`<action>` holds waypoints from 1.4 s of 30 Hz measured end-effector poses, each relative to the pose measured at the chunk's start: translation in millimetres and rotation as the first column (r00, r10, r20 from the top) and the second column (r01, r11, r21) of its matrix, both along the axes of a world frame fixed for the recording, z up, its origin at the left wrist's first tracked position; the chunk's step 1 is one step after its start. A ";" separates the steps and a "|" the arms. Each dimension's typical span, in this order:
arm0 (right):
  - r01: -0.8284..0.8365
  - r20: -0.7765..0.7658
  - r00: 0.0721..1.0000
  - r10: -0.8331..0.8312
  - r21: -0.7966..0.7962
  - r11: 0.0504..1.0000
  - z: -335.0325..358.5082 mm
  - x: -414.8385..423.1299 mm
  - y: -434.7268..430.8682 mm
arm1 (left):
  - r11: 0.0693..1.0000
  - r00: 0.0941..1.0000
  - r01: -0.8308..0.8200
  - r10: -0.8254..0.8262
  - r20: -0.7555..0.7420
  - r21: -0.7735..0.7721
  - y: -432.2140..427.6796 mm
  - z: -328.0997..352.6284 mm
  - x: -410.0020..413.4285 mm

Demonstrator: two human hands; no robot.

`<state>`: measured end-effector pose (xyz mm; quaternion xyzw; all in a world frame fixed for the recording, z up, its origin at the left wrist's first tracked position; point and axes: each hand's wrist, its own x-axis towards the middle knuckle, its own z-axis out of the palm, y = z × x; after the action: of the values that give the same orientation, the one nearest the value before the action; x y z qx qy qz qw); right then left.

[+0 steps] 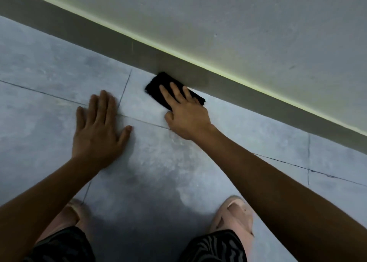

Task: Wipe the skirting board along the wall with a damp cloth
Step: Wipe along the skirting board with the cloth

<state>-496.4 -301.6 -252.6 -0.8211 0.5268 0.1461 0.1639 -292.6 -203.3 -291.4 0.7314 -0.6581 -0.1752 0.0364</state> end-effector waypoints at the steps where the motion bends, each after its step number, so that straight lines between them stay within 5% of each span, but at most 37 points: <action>1: 0.041 -0.017 0.999 -0.042 -0.025 0.999 0.9 -26.3 5.1 | 0.999 0.999 0.039 -0.039 -0.004 -0.004 -3.1 1.3 -7.7; 6: 0.271 -0.150 0.950 -0.273 -0.036 0.962 8.1 -155.2 29.9 | 0.996 0.995 0.094 -0.094 0.033 -0.007 -7.1 1.6 -35.7; 10: 0.528 -0.128 0.841 -0.525 -0.016 0.849 3.4 -164.4 39.0 | 0.997 0.997 0.074 -0.073 0.037 -0.023 -7.1 -1.0 -41.3; 19: 0.133 0.038 0.991 -0.132 -0.039 0.990 -6.8 -64.1 51.2 | 0.988 0.989 0.148 -0.147 0.021 -0.048 -15.4 -1.3 -74.9; 28: 0.376 -0.029 0.925 -0.379 -0.078 0.923 -6.8 -200.1 84.6 | 0.907 0.906 0.421 -0.419 0.058 -0.011 -29.5 5.2 -137.6; 32: 0.596 -0.071 0.795 -0.602 -0.094 0.798 -6.6 -278.3 92.0 | 0.902 0.898 0.432 -0.431 0.091 0.006 -30.2 1.9 -145.5; 36: 0.829 -0.100 0.549 -0.830 -0.065 0.556 0.7 -330.4 82.4 | 0.897 0.892 0.442 -0.440 0.107 0.001 -30.4 1.2 -143.1; 40: 0.918 -0.132 0.390 -0.911 -0.024 0.397 -1.5 -327.8 54.3 | 0.896 0.891 0.444 -0.441 0.103 -0.004 -29.0 0.9 -143.5; 42: 0.920 -0.125 0.386 -0.914 -0.025 0.392 -5.4 -314.9 46.5 | 0.898 0.894 0.440 -0.437 0.098 -0.014 -28.4 0.4 -143.2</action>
<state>-811.3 -255.1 -258.0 -0.3804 0.8969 0.0927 0.2055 -435.8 -231.7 -291.0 0.5710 -0.8098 -0.1331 -0.0212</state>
